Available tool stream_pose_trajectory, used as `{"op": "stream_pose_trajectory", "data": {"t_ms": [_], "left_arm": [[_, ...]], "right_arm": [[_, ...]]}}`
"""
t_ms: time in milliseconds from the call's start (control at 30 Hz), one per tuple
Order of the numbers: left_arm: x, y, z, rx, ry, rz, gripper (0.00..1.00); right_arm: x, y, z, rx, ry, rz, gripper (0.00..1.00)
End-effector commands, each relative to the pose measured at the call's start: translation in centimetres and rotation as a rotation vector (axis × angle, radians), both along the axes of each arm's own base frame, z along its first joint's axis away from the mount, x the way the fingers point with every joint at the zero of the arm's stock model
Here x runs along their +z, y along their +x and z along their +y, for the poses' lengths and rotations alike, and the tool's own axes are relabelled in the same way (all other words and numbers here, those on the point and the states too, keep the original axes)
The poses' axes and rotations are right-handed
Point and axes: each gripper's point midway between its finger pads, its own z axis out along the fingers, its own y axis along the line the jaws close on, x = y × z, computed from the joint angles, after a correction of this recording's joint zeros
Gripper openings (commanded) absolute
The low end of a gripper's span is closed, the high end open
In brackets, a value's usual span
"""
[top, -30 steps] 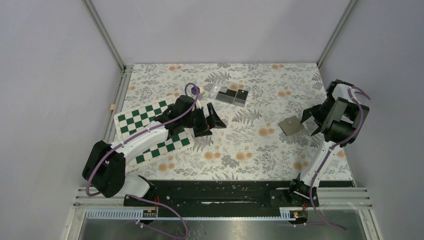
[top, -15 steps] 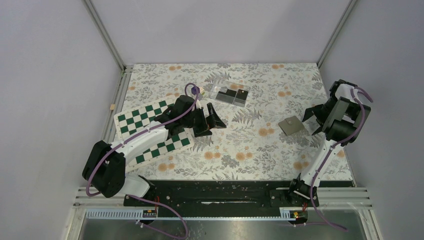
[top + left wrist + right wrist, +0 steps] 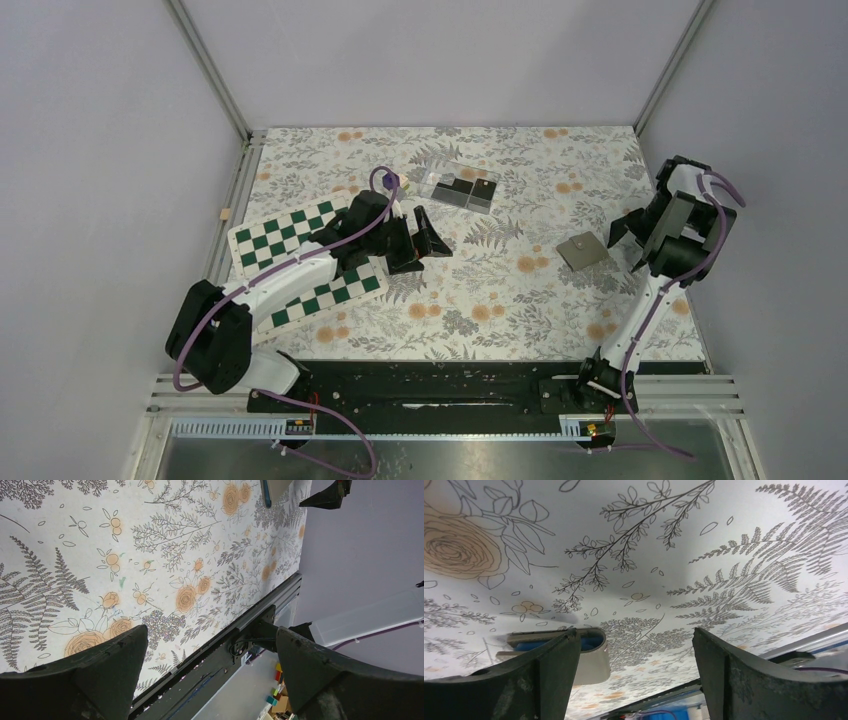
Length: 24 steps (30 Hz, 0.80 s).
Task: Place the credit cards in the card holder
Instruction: Move the card holder to the center of the board.
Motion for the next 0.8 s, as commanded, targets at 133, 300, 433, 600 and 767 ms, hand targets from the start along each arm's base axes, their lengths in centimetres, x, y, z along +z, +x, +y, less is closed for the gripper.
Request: {"op": "stream_pose_trajectory", "data": {"t_ms": [133,300,433,600,767], "left_arm": [[1.4,0.7,-0.6,-0.008,-0.045,-0.035,0.99],[1.5,0.6,-0.6,-0.008,-0.047,-0.035,0.99],[1.4,0.5,-0.5,-0.006,-0.045,-0.035,0.99],[1.5,0.5,-0.4,-0.006,-0.04,-0.039,0.99],[1.6,0.4,-0.2,-0.002,-0.037,-0.04,0.99]], "right_arm": [[1.1,-0.8,-0.7,0.281,-0.12,0.124,0.88],[2.1,0.5,0.0,0.398,-0.168,0.126,0.89],[2.6,1.9,2.0,0.457,-0.153,0.1,0.89],[2.9,2.7,5.2,0.572,-0.155,0.102,0.89],[2.6,1.8,7.8,0.64,-0.112,0.122,0.89]]}}
